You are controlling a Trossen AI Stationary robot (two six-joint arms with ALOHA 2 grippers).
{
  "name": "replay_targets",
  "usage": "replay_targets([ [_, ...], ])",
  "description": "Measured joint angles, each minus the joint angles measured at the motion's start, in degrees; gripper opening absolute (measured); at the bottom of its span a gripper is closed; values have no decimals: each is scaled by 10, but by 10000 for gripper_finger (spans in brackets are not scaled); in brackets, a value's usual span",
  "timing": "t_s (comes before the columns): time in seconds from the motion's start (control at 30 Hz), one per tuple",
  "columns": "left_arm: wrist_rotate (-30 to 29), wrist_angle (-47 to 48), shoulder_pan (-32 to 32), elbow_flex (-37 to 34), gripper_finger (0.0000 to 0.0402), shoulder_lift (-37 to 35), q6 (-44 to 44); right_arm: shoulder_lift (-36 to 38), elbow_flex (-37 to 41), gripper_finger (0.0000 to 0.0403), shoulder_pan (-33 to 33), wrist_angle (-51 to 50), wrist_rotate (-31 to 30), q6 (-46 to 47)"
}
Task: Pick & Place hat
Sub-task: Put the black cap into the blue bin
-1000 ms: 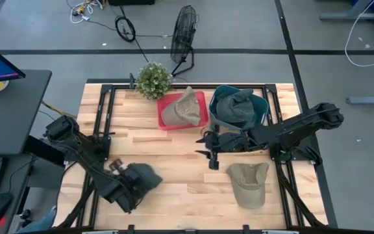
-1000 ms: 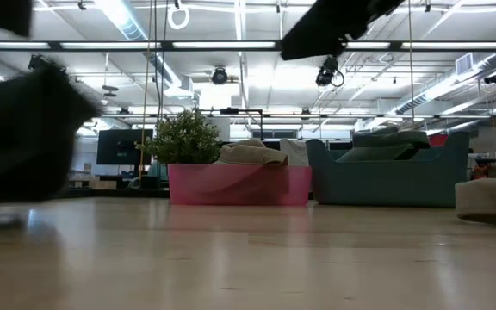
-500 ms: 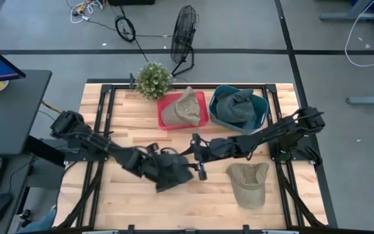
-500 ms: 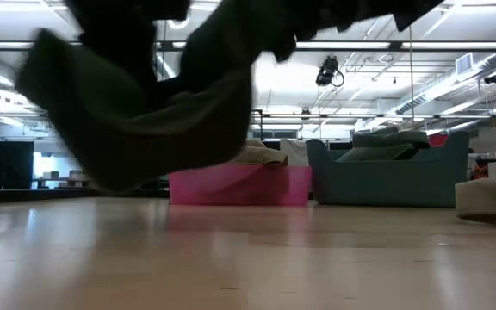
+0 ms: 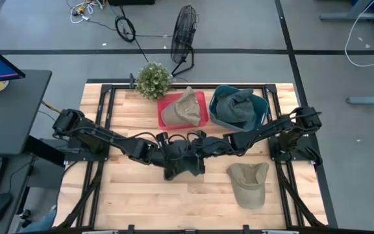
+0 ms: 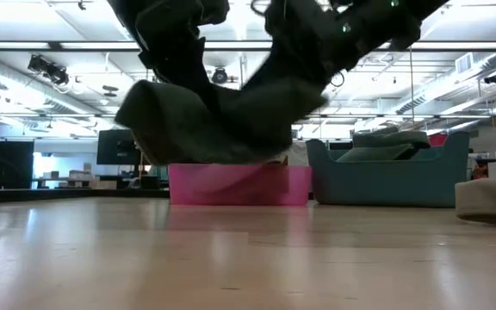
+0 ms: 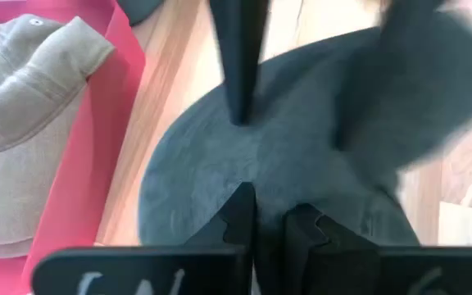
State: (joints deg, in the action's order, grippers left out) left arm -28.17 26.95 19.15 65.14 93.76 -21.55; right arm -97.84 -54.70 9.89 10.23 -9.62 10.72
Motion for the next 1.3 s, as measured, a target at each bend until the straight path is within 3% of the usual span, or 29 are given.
replay_targets([
  [0.2,-2,1,4,0,32,0,0,0,0,205,-13,-21,-36,-11],
  [0.4,11,-9,6,0,32,0,1,-1,0,205,-11,55,23,-52],
  [0.57,11,-16,7,1,32,0,5,-1,0,205,-7,103,27,-69],
  [0.93,8,-57,3,0,32,2,42,2,-3,200,-12,-18,32,-39],
  [1.1,6,-59,2,0,32,2,42,1,-2,161,-12,-36,11,-41],
  [1.3,16,-55,-4,0,33,2,27,0,-1,57,-11,-29,7,-43],
])
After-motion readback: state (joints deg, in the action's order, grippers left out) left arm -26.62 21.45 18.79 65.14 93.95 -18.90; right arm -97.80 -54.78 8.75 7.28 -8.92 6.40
